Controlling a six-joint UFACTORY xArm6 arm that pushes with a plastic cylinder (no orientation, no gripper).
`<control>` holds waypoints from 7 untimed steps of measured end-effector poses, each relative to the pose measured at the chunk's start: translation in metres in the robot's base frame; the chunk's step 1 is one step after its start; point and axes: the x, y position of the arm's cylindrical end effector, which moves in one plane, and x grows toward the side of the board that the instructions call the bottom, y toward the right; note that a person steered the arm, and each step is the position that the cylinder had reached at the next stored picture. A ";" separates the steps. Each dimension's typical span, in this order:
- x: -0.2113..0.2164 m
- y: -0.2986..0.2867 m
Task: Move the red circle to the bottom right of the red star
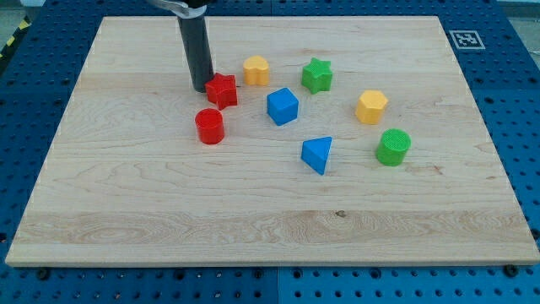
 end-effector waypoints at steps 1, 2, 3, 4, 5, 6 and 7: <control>-0.018 -0.031; -0.062 -0.070; -0.066 -0.072; -0.066 -0.072; -0.057 -0.059; -0.031 -0.054; 0.000 -0.047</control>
